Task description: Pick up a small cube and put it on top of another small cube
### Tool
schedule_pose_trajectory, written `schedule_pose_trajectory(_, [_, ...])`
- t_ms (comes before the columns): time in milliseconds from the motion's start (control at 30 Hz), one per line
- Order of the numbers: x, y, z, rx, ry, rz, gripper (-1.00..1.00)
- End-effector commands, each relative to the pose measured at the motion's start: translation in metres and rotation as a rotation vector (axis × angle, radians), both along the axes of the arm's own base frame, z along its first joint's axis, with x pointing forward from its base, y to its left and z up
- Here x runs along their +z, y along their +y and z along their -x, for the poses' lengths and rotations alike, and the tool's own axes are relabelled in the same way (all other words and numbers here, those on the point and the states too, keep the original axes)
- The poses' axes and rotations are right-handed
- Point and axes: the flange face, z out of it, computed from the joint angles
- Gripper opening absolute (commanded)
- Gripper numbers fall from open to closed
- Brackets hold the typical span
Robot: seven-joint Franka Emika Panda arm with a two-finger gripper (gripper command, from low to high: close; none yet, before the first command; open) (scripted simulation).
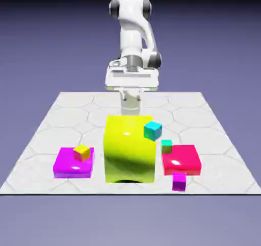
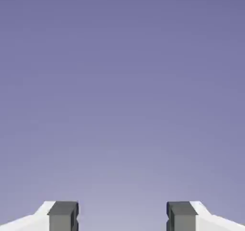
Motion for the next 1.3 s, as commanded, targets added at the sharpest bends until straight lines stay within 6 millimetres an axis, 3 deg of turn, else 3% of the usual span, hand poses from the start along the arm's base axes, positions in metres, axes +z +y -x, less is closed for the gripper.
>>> schedule_pose_trajectory(0, [0.014,-0.005,-0.001,0.003,-0.008,0.025,0.00])
schedule_pose_trajectory(200, [0.100,-0.024,0.001,0.045,-0.041,0.179,0.00])
schedule_pose_trajectory(367, [0.166,-0.021,0.013,0.110,-0.053,0.317,0.00])
schedule_pose_trajectory(533, [0.221,0.002,0.027,0.205,-0.048,0.468,0.00])
schedule_pose_trajectory(733, [0.266,0.054,0.034,0.362,-0.011,0.666,0.00])
schedule_pose_trajectory(867, [0.280,0.098,0.029,0.495,0.038,0.803,0.00])
schedule_pose_trajectory(1000, [0.278,0.147,0.014,0.651,0.109,0.935,0.00])
schedule_pose_trajectory(1133, [0.261,0.196,-0.013,0.833,0.202,1.051,0.00])
schedule_pose_trajectory(1267, [0.226,0.239,-0.048,1.042,0.313,1.140,0.00])
